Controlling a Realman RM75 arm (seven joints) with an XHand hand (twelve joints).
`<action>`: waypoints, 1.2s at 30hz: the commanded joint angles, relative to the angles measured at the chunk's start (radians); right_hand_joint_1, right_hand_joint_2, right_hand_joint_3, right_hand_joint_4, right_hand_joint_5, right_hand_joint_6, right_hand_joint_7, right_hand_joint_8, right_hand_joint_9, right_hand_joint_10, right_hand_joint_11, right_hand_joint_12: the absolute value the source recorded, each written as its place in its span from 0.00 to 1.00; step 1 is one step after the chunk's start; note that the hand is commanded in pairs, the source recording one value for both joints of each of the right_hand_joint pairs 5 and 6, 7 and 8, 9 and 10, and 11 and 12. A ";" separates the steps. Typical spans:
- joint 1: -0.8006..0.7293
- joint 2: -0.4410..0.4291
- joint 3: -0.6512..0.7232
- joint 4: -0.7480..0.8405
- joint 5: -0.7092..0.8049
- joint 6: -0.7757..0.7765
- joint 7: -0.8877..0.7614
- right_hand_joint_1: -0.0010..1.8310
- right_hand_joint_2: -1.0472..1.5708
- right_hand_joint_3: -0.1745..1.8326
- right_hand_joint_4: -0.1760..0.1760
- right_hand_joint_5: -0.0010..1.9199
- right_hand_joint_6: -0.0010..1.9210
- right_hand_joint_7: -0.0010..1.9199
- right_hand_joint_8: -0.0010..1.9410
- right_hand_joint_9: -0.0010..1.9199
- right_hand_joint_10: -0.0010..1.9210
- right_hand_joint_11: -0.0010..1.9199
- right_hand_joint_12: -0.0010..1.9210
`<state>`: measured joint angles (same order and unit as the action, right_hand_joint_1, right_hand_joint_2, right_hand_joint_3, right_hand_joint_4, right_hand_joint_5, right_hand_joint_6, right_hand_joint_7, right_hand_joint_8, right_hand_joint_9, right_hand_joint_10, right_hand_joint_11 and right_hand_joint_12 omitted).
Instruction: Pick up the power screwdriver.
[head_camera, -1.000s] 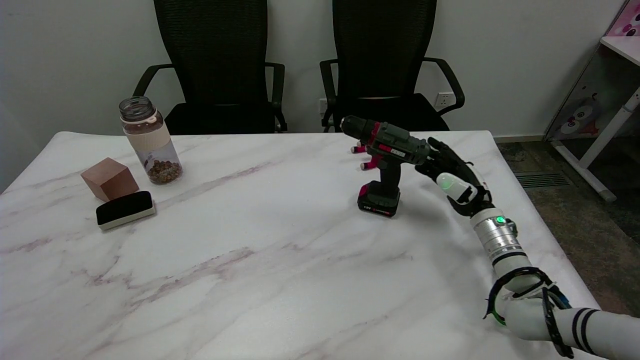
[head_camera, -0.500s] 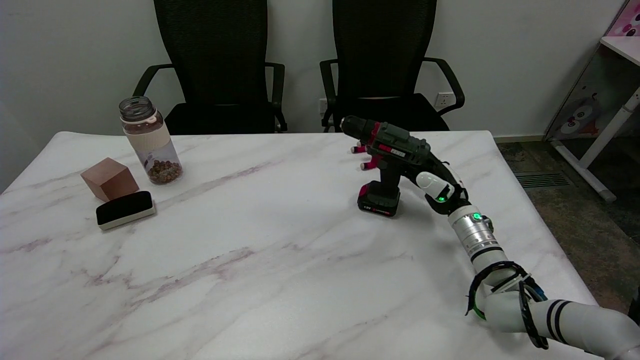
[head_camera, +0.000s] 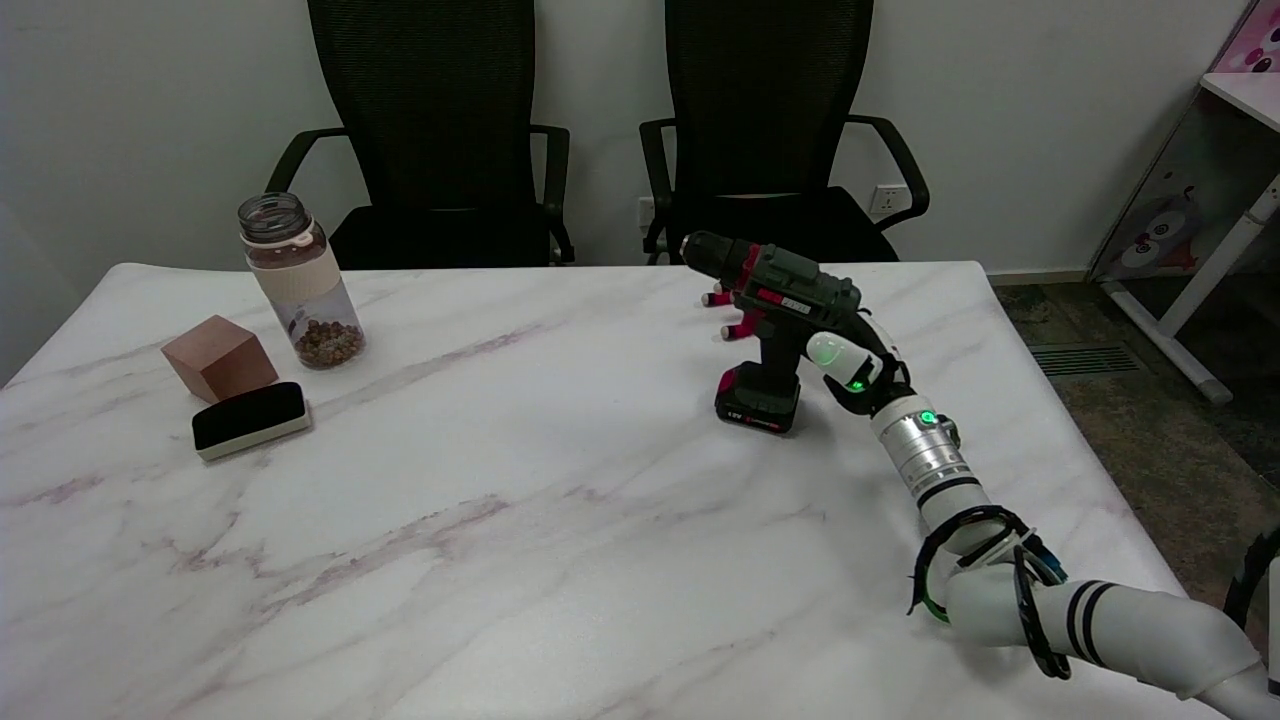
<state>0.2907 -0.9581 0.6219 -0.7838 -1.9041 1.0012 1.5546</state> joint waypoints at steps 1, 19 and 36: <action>0.038 -0.027 -0.016 0.005 -0.024 -0.021 0.005 0.50 0.25 0.52 0.78 0.14 0.14 0.14 0.13 0.20 0.20 0.22 0.22; 0.039 -0.033 -0.024 0.003 -0.026 -0.027 0.007 0.50 0.27 0.49 0.80 0.16 0.16 0.16 0.16 0.21 0.21 0.22 0.22; 0.041 -0.034 -0.024 0.005 -0.029 -0.030 0.019 0.56 0.35 0.48 0.80 0.24 0.24 0.24 0.23 0.35 0.35 0.52 0.52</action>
<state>0.3273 -0.9895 0.6002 -0.7816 -1.9274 0.9760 1.5669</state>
